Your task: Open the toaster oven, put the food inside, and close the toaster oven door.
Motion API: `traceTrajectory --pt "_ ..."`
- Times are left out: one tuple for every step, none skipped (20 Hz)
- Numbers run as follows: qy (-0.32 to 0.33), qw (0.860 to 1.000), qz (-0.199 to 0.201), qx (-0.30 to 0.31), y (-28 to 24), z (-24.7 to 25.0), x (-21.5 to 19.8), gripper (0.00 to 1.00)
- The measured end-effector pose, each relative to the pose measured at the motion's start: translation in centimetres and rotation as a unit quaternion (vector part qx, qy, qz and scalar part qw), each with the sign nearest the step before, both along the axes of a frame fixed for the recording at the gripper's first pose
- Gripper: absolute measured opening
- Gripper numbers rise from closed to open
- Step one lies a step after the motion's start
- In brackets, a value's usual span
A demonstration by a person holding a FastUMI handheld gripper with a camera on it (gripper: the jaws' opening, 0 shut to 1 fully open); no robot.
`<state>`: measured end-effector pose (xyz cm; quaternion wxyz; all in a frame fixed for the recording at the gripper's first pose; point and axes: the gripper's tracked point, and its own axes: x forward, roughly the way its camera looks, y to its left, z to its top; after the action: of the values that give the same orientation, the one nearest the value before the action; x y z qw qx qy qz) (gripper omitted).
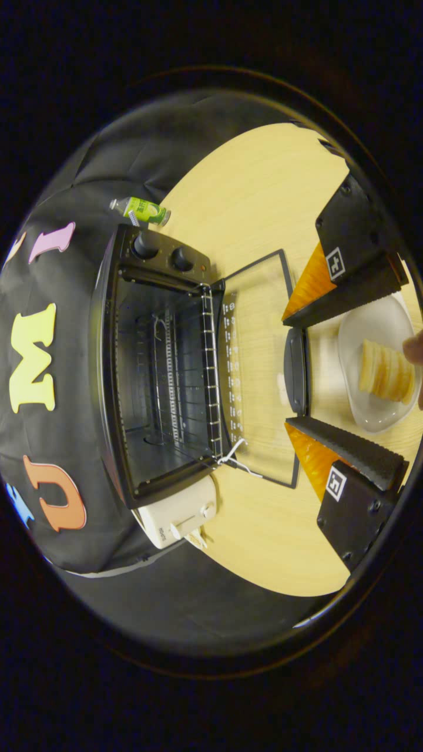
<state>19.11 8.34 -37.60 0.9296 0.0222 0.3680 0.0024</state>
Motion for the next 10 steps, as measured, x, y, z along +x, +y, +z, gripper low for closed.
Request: traceTrajectory --pt "-0.009 1.000 0.003 -0.003 0.0 0.6 0.1 0.97" --pt "-0.015 1.000 0.009 -0.005 0.1 1.1 0.1 0.96" --pt "-0.020 1.000 0.016 -0.007 0.3 1.3 0.0 0.96" --pt "-0.024 0.999 0.023 -0.010 0.5 1.8 -0.1 0.96" --pt "-0.028 0.999 0.031 -0.010 0.7 2.3 -0.4 0.96" --pt "-0.034 0.999 0.037 -0.009 0.8 2.9 -0.7 0.97" --pt "-0.039 0.998 0.039 -0.010 0.6 3.4 -1.1 0.99" --pt "-0.044 0.998 0.039 -0.009 0.4 4.0 -1.5 0.99" --pt "-0.051 0.998 0.037 -0.006 0.2 4.5 -2.0 0.99" --pt "-0.055 0.998 0.034 -0.004 -0.1 4.9 -2.5 0.99"
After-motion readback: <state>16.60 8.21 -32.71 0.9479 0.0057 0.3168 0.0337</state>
